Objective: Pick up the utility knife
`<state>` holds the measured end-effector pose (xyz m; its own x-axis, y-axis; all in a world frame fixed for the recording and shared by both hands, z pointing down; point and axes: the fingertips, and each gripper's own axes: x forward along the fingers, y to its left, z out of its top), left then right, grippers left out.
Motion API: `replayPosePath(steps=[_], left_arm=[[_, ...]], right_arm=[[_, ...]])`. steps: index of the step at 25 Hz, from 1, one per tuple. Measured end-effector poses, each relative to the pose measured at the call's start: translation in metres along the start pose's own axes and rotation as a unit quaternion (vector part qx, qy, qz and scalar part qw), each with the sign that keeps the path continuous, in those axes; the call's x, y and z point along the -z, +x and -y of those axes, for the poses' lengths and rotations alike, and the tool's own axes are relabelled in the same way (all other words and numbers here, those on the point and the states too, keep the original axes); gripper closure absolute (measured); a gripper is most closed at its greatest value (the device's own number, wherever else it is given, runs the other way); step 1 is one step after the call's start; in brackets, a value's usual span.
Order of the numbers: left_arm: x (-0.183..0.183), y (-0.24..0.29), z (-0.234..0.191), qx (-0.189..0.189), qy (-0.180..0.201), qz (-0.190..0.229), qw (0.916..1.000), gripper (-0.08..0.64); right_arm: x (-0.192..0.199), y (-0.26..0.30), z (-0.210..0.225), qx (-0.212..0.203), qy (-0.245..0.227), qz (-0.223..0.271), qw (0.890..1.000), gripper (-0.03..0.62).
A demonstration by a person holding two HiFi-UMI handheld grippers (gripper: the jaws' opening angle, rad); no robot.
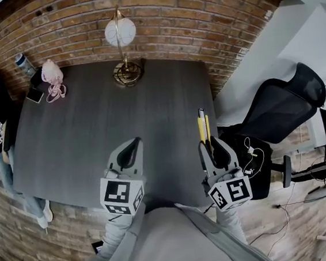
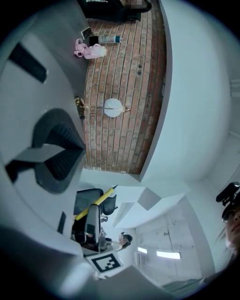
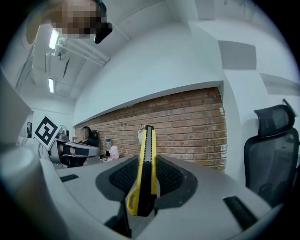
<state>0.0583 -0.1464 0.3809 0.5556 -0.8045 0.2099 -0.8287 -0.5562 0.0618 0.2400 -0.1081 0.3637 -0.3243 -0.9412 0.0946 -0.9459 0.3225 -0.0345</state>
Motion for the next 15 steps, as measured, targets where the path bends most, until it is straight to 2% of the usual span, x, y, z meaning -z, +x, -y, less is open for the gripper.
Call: replayPosePath(steps=[15], left_arm=[[0.004,0.001,-0.01,-0.007,-0.003,-0.001,1.0,0.541]], right_arm=[[0.004,0.011,-0.006,-0.011,0.007,-0.002,1.0,0.462]])
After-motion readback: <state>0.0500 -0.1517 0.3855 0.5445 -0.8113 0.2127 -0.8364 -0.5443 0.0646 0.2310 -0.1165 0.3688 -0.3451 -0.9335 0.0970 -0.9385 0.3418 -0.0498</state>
